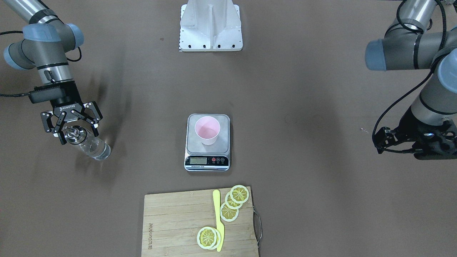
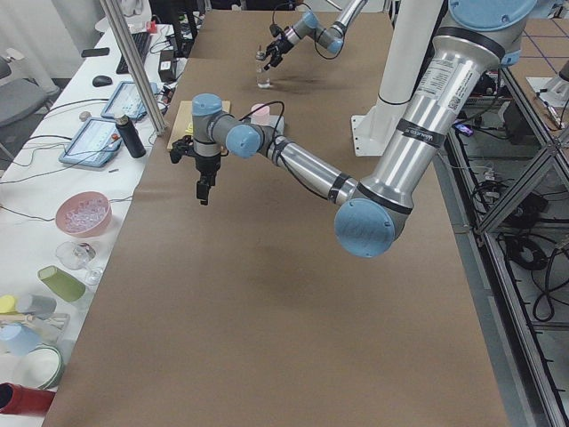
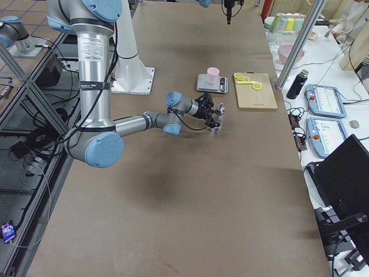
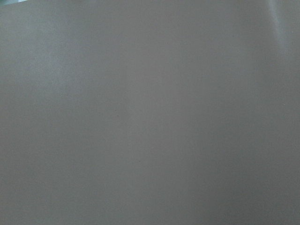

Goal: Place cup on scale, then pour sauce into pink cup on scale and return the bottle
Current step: 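Open the right gripper and pull it away from the bottle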

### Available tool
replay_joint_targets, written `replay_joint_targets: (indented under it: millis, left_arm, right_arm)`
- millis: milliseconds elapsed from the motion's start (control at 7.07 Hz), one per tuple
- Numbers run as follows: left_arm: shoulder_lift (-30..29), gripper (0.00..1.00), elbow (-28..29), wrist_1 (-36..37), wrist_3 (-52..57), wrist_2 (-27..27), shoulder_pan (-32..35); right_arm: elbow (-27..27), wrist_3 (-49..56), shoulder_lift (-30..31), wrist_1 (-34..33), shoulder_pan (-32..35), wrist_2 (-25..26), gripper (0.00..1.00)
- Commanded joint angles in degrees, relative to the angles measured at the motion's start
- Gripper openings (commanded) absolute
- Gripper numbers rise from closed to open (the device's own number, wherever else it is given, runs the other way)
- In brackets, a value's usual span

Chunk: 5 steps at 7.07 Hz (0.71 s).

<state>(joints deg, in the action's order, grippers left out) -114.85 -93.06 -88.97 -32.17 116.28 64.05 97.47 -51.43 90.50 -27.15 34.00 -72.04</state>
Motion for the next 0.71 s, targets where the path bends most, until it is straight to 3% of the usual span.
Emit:
replay_joint_targets:
  millis: [0, 283, 566]
  left_arm:
    - [0.1, 0.99, 0.1, -0.4, 0.0, 0.0, -0.1]
    - [0.1, 0.99, 0.1, -0.5, 0.0, 0.0, -0.1]
    - [0.3, 0.99, 0.1, -0.5, 0.0, 0.0, -0.1]
  right_arm:
    - [1.5, -0.6, 1.4, 0.0, -1.1, -0.1, 1.0]
    - [7.3, -1.6, 5.8, 0.0, -2.1, -2.5, 1.0]
    - [16.1, -1.7, 12.0, -0.9, -1.4, -9.0, 1.0]
